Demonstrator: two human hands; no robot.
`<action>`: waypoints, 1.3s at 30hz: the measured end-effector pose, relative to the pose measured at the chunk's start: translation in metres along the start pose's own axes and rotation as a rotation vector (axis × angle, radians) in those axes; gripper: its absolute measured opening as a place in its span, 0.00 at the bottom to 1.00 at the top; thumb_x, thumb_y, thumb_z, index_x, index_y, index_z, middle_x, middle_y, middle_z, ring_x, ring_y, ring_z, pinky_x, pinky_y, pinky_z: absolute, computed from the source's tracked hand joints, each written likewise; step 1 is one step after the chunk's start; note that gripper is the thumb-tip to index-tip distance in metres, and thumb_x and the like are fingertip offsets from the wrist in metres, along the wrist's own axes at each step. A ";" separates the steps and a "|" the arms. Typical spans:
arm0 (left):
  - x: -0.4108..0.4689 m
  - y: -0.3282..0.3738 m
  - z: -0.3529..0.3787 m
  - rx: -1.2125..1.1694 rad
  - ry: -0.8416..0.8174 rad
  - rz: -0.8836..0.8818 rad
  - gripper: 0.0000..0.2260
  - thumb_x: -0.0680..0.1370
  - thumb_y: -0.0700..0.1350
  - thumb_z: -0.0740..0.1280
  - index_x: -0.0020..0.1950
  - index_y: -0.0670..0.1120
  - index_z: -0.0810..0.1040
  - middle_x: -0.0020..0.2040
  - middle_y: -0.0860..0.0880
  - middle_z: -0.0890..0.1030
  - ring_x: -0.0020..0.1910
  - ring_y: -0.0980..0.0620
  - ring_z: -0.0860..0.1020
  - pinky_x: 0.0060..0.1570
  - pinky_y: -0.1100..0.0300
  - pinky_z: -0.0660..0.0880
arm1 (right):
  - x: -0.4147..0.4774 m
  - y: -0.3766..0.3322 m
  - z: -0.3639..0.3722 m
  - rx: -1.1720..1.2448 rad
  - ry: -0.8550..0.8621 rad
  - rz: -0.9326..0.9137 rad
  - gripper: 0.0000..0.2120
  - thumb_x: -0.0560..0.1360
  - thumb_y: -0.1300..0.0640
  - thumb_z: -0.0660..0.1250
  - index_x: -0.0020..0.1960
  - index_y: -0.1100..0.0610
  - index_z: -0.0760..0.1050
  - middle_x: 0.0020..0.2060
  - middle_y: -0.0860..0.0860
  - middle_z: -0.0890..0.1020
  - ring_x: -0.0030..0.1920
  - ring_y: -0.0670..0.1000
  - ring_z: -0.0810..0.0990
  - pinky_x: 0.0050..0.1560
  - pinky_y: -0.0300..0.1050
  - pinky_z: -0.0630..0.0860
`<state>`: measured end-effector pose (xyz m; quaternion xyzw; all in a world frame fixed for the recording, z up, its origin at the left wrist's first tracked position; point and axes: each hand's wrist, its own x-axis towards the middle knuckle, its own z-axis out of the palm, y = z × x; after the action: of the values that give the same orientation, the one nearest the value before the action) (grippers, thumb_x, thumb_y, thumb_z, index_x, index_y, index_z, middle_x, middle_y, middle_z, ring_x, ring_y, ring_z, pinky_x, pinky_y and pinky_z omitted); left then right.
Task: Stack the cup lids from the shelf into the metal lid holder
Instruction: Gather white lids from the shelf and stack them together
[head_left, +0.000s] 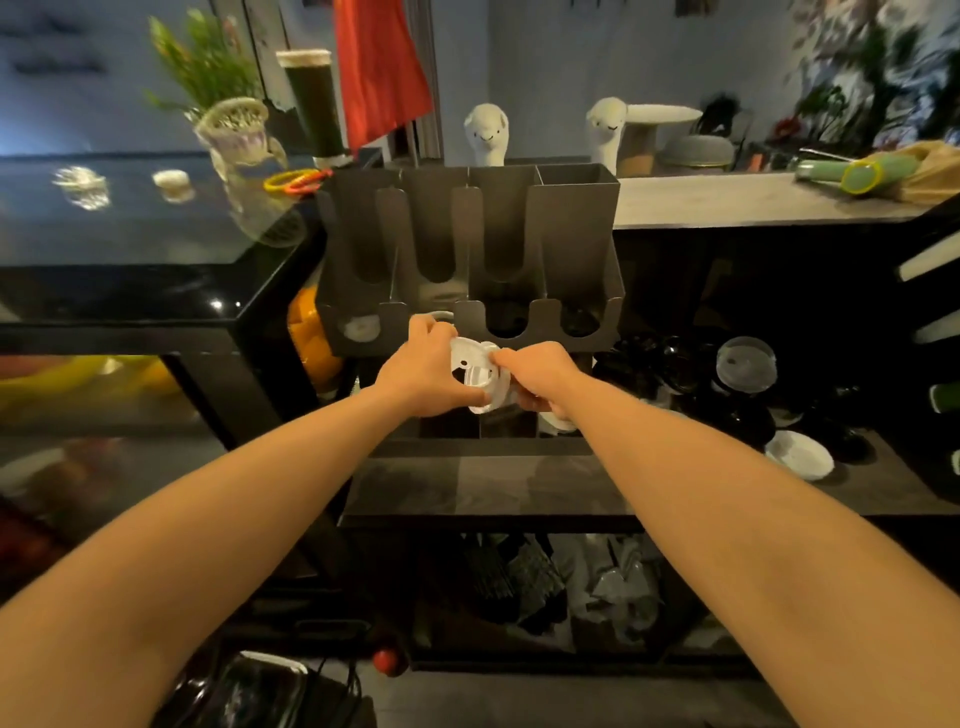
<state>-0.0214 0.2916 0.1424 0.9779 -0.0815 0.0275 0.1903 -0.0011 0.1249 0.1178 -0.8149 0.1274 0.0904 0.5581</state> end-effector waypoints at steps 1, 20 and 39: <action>0.002 -0.005 -0.005 0.024 0.026 0.024 0.40 0.67 0.61 0.78 0.73 0.48 0.65 0.72 0.47 0.64 0.65 0.47 0.72 0.62 0.51 0.76 | 0.003 -0.004 0.002 -0.011 0.001 -0.020 0.15 0.78 0.44 0.67 0.53 0.56 0.79 0.47 0.53 0.84 0.42 0.50 0.83 0.39 0.42 0.82; 0.098 -0.035 -0.051 0.210 0.059 -0.016 0.38 0.74 0.67 0.68 0.77 0.48 0.63 0.74 0.46 0.70 0.72 0.41 0.67 0.66 0.41 0.69 | 0.026 -0.095 0.000 -0.897 -0.136 -0.633 0.34 0.77 0.55 0.70 0.77 0.51 0.57 0.56 0.55 0.78 0.41 0.49 0.78 0.45 0.46 0.80; 0.121 -0.042 -0.036 -0.024 -0.244 -0.064 0.23 0.76 0.48 0.73 0.70 0.48 0.73 0.65 0.47 0.77 0.64 0.44 0.76 0.63 0.49 0.72 | 0.055 -0.119 0.032 -1.053 -0.414 -0.314 0.12 0.77 0.55 0.70 0.58 0.56 0.73 0.41 0.54 0.79 0.32 0.49 0.82 0.26 0.36 0.75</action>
<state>0.1044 0.3257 0.1706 0.9738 -0.0728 -0.0986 0.1914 0.0876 0.1902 0.1958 -0.9569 -0.1688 0.2150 0.0981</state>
